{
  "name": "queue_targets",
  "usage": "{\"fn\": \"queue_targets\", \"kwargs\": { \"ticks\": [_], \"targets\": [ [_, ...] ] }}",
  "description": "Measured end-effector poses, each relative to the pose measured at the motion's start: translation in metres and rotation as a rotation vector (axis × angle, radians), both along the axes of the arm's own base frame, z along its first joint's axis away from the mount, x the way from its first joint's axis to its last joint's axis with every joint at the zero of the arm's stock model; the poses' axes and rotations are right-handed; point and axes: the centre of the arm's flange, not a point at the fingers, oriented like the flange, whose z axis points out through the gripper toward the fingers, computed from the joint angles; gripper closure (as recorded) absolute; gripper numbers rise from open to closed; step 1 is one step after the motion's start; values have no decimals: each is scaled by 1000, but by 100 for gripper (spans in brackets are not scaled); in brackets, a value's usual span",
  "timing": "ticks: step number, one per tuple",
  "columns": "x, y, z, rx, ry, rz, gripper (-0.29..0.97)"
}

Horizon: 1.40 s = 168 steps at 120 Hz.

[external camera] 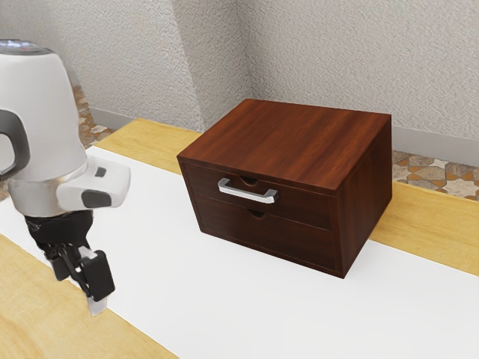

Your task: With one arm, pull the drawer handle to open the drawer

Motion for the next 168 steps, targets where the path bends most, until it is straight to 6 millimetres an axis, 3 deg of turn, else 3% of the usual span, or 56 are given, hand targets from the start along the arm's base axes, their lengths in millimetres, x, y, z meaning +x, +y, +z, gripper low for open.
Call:
{"fn": "queue_targets", "kwargs": {
  "ticks": [15, 32, 39, 72, 88, 113, 144, 168],
  "targets": [
    [16, 1, 6, 0, -128, -34, 0],
    [14, -2, 6, -13, -131, -45, 1],
    [24, 11, 5, 12, -161, -94, 1],
    [82, 42, -15, -6, -235, -560, 0],
    [102, 37, -19, -10, -287, -773, 0],
    [122, 28, -22, -45, -390, -959, 0],
    [139, -5, -34, -29, -408, -1170, 0],
    [147, -2, -36, 37, -397, -1250, 0]
  ]
}}
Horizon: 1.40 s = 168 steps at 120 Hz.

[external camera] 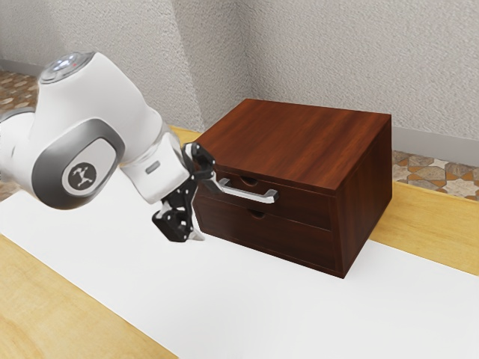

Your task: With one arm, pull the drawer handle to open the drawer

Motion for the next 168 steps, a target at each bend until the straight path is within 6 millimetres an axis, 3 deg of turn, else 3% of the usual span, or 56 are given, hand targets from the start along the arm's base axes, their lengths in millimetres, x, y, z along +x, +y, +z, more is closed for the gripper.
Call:
{"fn": "queue_targets", "kwargs": {
  "ticks": [30, 97, 123, 168],
  "targets": [
    [35, 2, -21, 52, 7, -28, 0],
    [50, 0, -41, 61, 8, -56, 0],
    [56, 0, -28, 56, -24, -56, 0],
    [75, -4, -51, 60, 11, -57, 0]
  ]
}}
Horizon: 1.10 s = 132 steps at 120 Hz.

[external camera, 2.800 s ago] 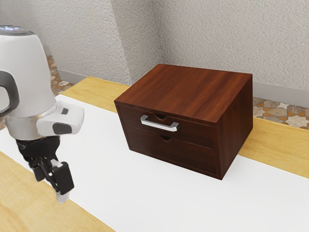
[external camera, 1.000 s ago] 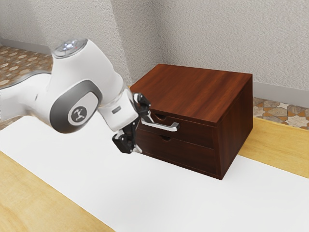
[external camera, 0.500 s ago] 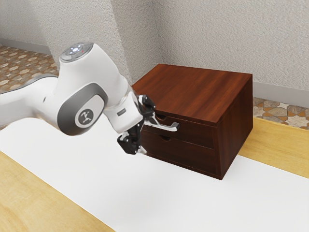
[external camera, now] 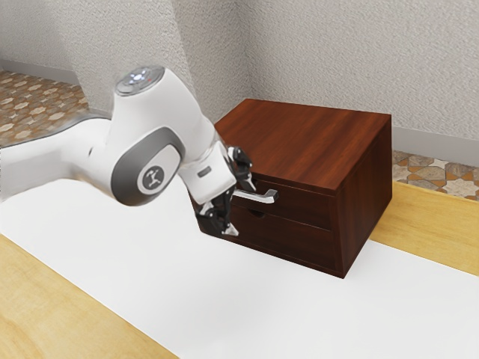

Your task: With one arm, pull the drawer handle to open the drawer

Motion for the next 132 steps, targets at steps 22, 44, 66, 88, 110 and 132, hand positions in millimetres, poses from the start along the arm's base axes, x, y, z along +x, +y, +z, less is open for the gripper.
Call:
{"fn": "queue_targets", "kwargs": {
  "ticks": [22, 44, 66, 88, 110, 132],
  "targets": [
    [2, 0, -5, -3, 4, 3, 0],
    [2, -1, -8, -7, 9, 5, 0],
    [-1, 1, -5, -9, 8, 9, 2],
    [-2, 17, -4, -11, 9, 37, 1],
    [-6, 19, -5, -12, 13, 40, 0],
    [-10, 19, -8, -14, 18, 39, 0]
  ]
}}
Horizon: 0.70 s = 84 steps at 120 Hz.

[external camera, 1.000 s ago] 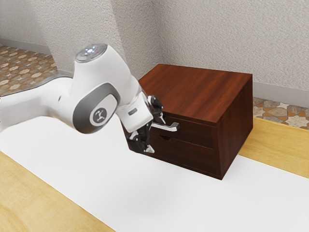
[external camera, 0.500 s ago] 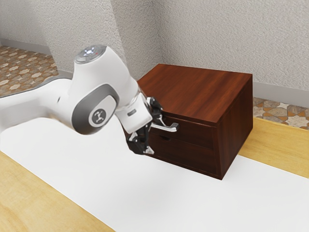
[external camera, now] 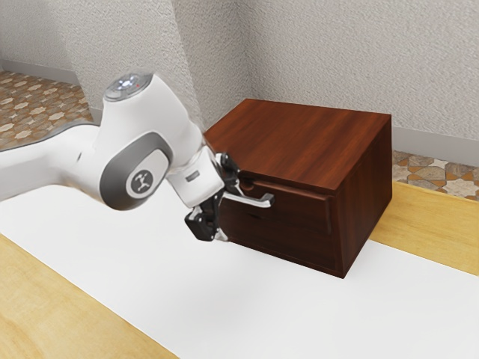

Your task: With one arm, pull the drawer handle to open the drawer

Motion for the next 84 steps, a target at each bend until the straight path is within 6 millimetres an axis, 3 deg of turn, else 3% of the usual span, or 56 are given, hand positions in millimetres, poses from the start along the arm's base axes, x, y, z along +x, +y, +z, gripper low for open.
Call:
{"fn": "queue_targets", "kwargs": {
  "ticks": [59, 84],
  "targets": [
    [-11, 1, 10, 7, -15, -8, 21],
    [-20, 1, 5, 5, -5, -10, 20]
  ]
}}
